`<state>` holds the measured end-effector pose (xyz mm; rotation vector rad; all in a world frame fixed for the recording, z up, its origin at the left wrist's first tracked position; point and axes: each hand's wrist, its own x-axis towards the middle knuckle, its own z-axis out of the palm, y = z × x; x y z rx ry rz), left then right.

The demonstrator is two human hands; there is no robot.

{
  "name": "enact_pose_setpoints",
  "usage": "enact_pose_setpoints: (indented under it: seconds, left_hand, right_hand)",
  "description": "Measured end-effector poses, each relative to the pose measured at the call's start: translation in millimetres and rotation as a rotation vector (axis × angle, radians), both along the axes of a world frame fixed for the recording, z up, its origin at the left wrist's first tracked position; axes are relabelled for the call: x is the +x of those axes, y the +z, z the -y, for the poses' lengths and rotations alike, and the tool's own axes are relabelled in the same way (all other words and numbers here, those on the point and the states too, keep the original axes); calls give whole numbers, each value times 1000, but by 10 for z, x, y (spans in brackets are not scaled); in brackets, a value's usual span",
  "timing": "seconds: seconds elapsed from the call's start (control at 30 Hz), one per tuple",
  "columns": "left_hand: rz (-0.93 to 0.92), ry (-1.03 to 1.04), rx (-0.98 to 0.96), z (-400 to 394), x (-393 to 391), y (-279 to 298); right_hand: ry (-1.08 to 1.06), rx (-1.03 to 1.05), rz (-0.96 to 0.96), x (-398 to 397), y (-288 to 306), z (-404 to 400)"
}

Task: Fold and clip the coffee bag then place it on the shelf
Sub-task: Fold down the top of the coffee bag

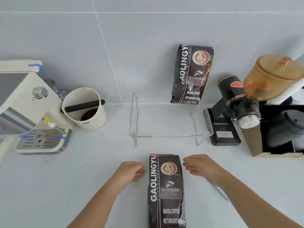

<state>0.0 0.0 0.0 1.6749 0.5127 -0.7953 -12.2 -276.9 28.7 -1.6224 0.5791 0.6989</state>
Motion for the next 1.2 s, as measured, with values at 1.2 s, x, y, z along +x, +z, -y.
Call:
enact_pose_setpoints:
  seconds: [1.2]
  left_hand:
    - [351, 236, -362, 399, -477, 958]
  right_hand:
    - [-190, 259, 410, -462, 701, -436]
